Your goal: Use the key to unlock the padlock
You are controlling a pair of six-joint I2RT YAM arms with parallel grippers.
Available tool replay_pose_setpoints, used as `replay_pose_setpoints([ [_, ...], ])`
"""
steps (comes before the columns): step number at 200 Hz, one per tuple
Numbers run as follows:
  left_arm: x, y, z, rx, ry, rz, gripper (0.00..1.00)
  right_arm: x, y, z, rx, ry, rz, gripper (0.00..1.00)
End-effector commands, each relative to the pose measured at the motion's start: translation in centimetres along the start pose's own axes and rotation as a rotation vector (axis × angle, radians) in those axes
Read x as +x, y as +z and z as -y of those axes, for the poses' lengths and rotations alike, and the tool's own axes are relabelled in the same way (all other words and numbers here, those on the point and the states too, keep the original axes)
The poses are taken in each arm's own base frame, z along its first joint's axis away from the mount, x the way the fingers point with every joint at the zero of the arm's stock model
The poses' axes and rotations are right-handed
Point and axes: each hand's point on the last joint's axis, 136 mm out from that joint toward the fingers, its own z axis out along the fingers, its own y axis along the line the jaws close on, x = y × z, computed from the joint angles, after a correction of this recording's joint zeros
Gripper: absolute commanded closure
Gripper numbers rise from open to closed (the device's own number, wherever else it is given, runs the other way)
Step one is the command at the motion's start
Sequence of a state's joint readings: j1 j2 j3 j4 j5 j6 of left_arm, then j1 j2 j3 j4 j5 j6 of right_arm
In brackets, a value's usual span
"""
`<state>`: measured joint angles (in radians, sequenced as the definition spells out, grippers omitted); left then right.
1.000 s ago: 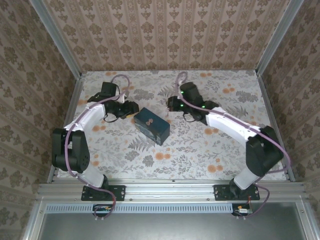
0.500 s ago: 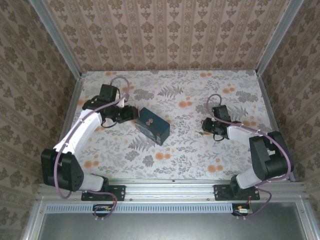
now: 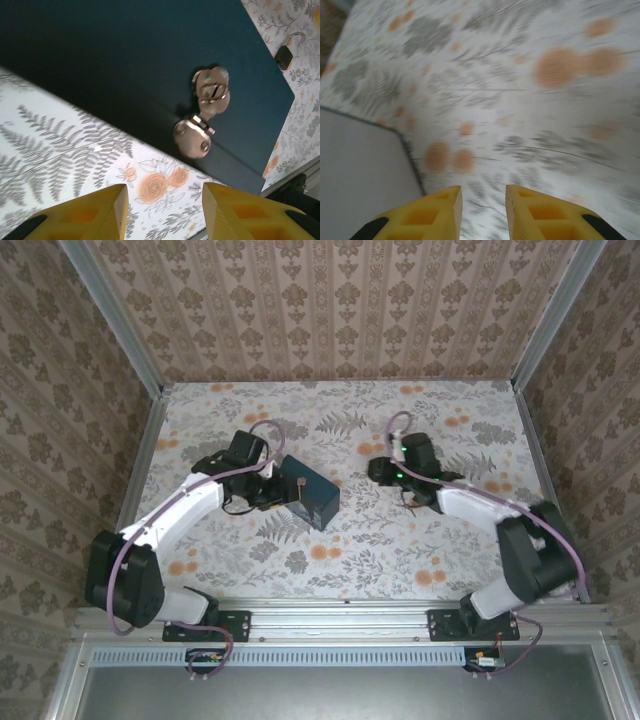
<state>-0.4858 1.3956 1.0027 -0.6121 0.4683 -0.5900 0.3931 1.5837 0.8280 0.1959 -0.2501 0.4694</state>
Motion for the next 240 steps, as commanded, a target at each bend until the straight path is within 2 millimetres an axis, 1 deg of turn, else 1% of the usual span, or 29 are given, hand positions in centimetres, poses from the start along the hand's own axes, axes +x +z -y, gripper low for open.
replay_pose_setpoints([
  [1, -1.7, 0.2, 1.5, 0.056, -0.021, 0.042, 0.57, 1.3, 3.5, -4.8, -0.214, -0.008, -0.050, 0.73],
  [10, -2.0, 0.4, 1.6, 0.060, -0.026, 0.052, 0.57, 1.6, 4.3, -5.9, -0.251, -0.021, -0.062, 0.73],
  [14, -2.1, 0.4, 1.7, 0.062, -0.029, 0.056, 0.58, 1.9, 4.7, -6.7, -0.277, -0.027, -0.078, 0.74],
  [28, -2.6, 0.8, 1.8, 0.072, -0.039, 0.064, 0.58, 2.9, 5.8, -8.3, -0.340, -0.031, -0.129, 0.75],
  [49, -3.3, 1.0, 1.7, 0.071, -0.055, 0.086, 0.58, 4.1, 6.7, -10.4, -0.418, -0.014, -0.170, 0.76],
  [65, -3.9, 0.9, 1.6, 0.059, -0.062, 0.113, 0.58, 4.6, 7.2, -11.6, -0.448, 0.018, -0.167, 0.76],
  [83, -4.4, 0.5, 1.3, 0.028, -0.055, 0.139, 0.57, 5.1, 8.2, -12.7, -0.445, 0.037, -0.180, 0.76],
  [107, -5.1, 0.2, 0.8, -0.026, -0.040, 0.153, 0.57, 5.1, 9.9, -14.3, -0.405, 0.021, -0.182, 0.75],
  [125, -5.8, -0.1, 0.2, -0.084, -0.027, 0.171, 0.57, 5.1, 10.9, -14.7, -0.351, 0.010, -0.188, 0.75],
  [137, -6.2, -0.1, 0.0, -0.093, -0.023, 0.179, 0.57, 5.1, 11.4, -14.2, -0.291, -0.005, -0.191, 0.75],
  [154, -6.6, 0.6, -0.1, -0.081, -0.031, 0.167, 0.57, 5.3, 11.8, -13.9, -0.248, -0.021, -0.209, 0.75],
  [162, -6.7, 0.9, -0.3, -0.086, -0.035, 0.161, 0.57, 5.3, 12.0, -13.3, -0.213, -0.016, -0.216, 0.76],
  [174, -6.9, 1.1, -0.7, -0.104, -0.039, 0.159, 0.57, 5.0, 11.9, -11.4, -0.118, -0.016, -0.207, 0.76],
  [191, -7.1, 0.9, -1.6, -0.151, -0.041, 0.169, 0.57, 4.5, 10.8, -7.2, 0.069, -0.048, -0.196, 0.76],
  [202, -7.1, 0.8, -1.9, -0.160, -0.040, 0.170, 0.56, 4.2, 9.9, -5.4, 0.146, -0.083, -0.191, 0.76],
  [204, -7.5, 0.4, -2.5, -0.165, -0.056, 0.182, 0.56, 4.2, 9.7, -5.1, 0.159, -0.091, -0.192, 0.76],
  [212, -7.9, 0.1, -2.9, -0.157, -0.067, 0.191, 0.56, 3.9, 9.2, -4.5, 0.175, -0.105, -0.188, 0.76],
  [220, -8.2, -0.4, -2.8, -0.141, -0.070, 0.201, 0.56, 3.7, 8.7, -4.2, 0.179, -0.111, -0.181, 0.75],
  [240, -9.4, -2.3, -2.0, -0.097, -0.037, 0.242, 0.54, 2.4, 7.0, -4.4, 0.156, -0.143, -0.128, 0.72],
])
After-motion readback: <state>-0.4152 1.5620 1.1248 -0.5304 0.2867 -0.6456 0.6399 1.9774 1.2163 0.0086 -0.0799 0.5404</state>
